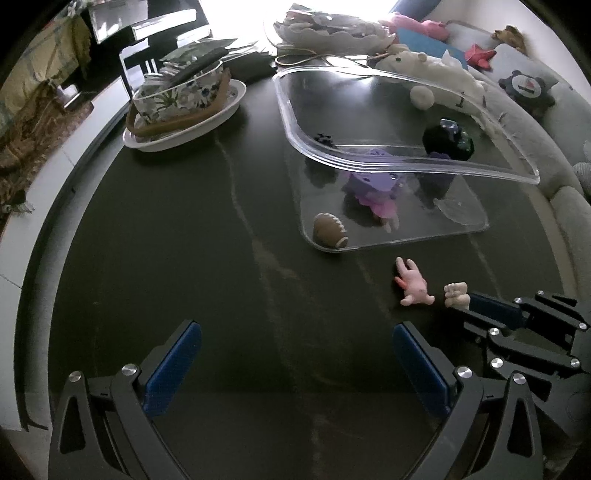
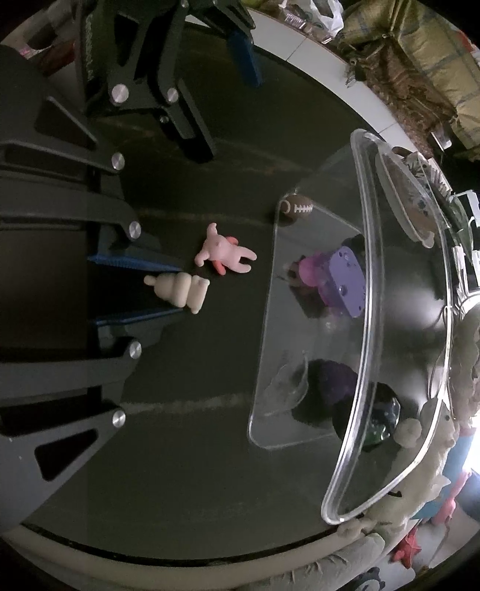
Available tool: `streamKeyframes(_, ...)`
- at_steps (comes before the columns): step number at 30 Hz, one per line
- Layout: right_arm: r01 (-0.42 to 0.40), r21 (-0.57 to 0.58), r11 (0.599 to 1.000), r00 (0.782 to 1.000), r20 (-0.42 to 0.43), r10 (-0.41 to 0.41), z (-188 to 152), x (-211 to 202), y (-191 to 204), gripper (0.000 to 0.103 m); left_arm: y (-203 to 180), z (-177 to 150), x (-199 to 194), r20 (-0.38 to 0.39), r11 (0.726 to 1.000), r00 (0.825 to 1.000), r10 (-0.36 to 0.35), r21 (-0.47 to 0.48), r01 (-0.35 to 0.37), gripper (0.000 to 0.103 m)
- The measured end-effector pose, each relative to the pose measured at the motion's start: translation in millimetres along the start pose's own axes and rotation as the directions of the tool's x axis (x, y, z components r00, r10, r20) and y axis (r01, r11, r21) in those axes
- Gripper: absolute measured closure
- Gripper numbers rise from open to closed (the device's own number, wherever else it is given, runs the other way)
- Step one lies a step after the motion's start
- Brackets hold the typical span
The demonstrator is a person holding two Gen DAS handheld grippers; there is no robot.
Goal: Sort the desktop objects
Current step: 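Lower right tool onto the cream figure and close on it, then lower left tool onto pink bunny and close on it while right tool holds cream figure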
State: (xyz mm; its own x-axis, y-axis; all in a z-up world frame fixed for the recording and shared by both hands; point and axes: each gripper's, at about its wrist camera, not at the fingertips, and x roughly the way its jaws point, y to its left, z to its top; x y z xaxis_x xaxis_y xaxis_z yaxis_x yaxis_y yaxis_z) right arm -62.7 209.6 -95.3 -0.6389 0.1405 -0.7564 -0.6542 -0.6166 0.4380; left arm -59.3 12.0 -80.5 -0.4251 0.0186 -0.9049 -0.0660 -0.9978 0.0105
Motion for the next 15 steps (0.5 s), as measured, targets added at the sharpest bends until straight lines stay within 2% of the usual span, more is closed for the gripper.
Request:
streamKeyframes(9, 0.028, 0.023, 0.999, 0.999, 0.016, -0.028, -6, -17, -18, 0.086, -19, 0, -5, -0.007, 0.999, 0.999, -0.053, 0.002, 0.053, 0.001)
streamKeyframes(15, 0.05, 0.063, 0.997, 0.998, 0.022, -0.051, -5, -28, -37, 0.085, -39, -1, -7, -0.004, 0.998, 0.998, -0.062, 0.017, 0.062, 0.001)
